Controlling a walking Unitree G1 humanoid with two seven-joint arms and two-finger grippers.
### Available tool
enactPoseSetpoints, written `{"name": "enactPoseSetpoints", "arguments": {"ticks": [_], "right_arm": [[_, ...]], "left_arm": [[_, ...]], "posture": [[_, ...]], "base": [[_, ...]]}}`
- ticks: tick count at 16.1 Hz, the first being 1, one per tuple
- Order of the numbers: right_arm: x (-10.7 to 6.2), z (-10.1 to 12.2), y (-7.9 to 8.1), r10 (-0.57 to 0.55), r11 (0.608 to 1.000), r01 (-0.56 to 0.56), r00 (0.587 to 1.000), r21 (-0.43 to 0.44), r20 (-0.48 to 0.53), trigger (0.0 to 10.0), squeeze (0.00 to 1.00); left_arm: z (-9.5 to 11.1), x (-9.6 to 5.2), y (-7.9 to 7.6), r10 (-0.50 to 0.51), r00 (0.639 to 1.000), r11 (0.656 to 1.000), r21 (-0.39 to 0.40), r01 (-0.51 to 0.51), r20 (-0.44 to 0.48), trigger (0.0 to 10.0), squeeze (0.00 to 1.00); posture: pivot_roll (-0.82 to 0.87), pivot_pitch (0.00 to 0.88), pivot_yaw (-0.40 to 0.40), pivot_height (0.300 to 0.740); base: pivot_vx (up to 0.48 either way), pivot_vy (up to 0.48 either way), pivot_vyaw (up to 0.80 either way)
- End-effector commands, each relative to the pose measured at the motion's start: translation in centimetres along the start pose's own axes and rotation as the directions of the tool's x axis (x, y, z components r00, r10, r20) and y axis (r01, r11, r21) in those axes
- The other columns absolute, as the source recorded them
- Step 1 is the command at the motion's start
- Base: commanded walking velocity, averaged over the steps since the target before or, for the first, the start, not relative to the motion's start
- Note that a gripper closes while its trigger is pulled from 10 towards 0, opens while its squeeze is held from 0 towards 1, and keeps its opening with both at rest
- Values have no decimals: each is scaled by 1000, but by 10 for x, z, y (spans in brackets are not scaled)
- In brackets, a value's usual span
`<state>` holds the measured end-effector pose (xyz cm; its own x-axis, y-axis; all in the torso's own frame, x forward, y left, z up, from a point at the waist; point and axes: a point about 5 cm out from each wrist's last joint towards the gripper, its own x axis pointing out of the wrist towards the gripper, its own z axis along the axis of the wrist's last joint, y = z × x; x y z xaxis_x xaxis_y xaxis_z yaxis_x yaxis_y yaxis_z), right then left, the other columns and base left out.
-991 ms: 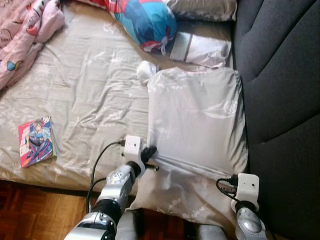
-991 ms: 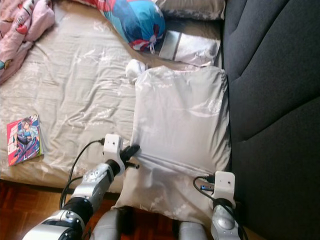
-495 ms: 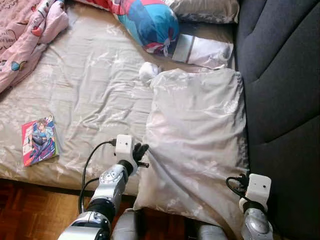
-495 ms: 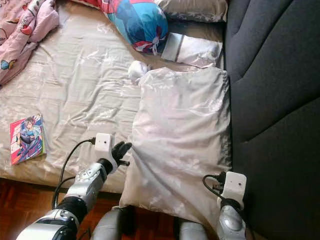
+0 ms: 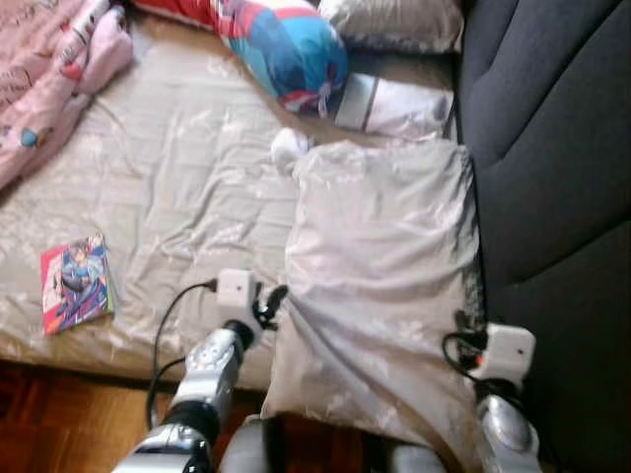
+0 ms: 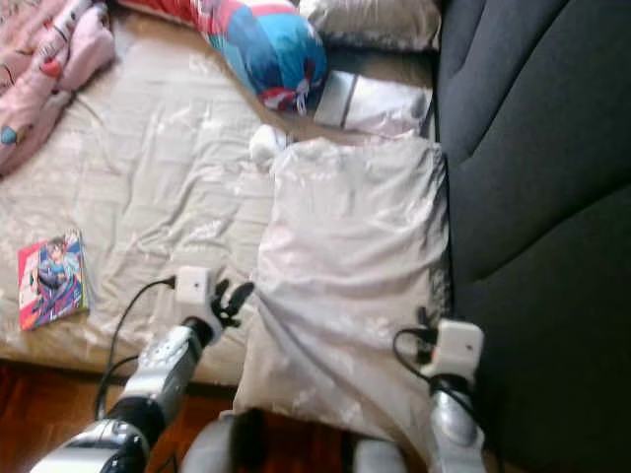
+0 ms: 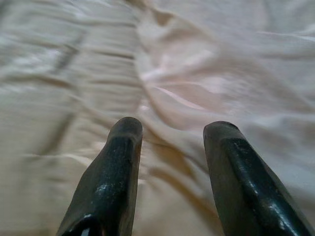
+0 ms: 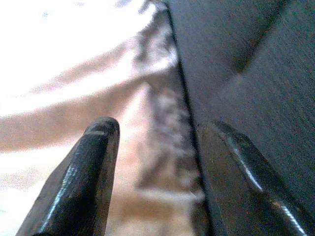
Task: Clean up the room
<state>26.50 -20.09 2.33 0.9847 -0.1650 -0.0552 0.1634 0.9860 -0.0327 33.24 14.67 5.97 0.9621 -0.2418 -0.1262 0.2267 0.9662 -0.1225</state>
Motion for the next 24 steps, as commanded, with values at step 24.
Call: {"name": "enactPoseSetpoints", "arguments": {"ticks": [24], "right_arm": [[0, -29, 13, 22, 999, -16, 975, 31, -221, 10000, 0]], "left_arm": [[-20, -14, 18, 173, 984, 976, 142, -165, -47, 10000, 0]], "posture": [[4, 177, 22, 740]], "base": [[0, 287, 0]]}}
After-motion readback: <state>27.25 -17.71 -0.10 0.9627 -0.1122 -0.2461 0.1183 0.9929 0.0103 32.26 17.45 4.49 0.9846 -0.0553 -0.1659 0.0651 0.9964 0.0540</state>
